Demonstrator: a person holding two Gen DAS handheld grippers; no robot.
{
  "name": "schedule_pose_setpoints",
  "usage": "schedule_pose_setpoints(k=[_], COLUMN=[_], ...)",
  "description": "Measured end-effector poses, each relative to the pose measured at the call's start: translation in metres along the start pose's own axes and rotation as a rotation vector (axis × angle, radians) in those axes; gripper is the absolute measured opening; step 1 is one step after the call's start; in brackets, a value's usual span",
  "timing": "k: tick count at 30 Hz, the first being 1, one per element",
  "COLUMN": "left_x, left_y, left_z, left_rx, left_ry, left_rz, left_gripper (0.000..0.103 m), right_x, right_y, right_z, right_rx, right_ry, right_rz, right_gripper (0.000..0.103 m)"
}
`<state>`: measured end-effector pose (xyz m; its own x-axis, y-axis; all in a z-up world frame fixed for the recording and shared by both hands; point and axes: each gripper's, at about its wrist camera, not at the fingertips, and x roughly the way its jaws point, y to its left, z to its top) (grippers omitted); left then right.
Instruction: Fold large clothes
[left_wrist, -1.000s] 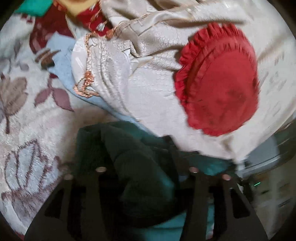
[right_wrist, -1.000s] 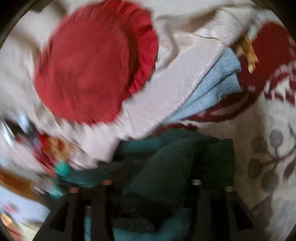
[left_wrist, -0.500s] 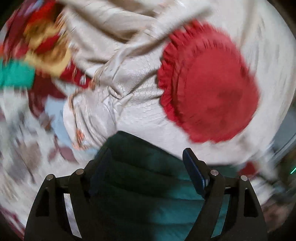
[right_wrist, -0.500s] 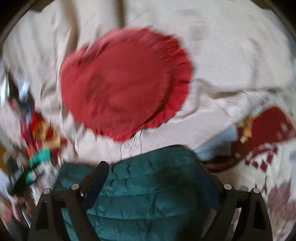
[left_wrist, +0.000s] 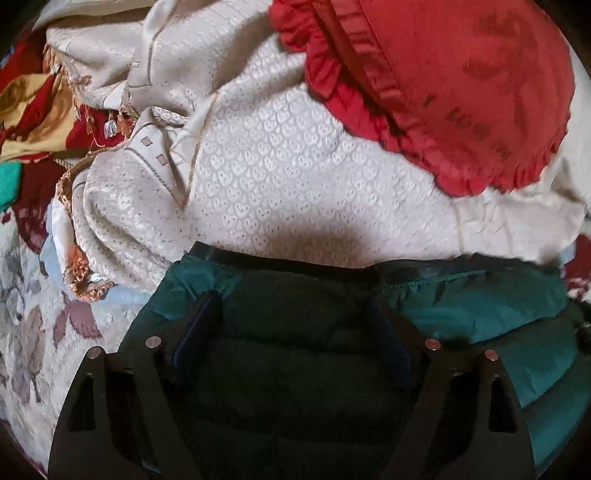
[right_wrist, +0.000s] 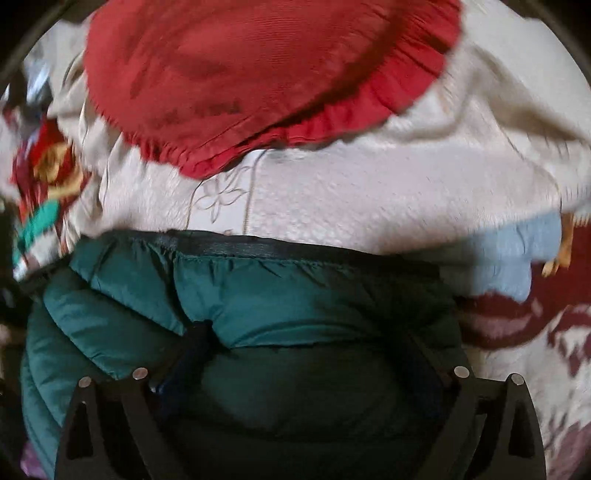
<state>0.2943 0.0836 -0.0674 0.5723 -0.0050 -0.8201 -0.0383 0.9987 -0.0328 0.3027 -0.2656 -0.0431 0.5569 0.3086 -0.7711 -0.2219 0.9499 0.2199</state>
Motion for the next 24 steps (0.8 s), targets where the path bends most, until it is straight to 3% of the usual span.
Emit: schedule_pose_setpoints(k=[24], left_x=[0.003], left_y=[0.004], left_z=[-0.004], left_rx=[-0.01], left_ry=[-0.021], left_rz=[0.0], left_gripper=[0.084], right_x=[0.0], right_y=[0.009], right_z=[-0.003], right_rx=[-0.021], right_ry=[-0.031], right_rz=[-0.053], right_gripper=[0.102])
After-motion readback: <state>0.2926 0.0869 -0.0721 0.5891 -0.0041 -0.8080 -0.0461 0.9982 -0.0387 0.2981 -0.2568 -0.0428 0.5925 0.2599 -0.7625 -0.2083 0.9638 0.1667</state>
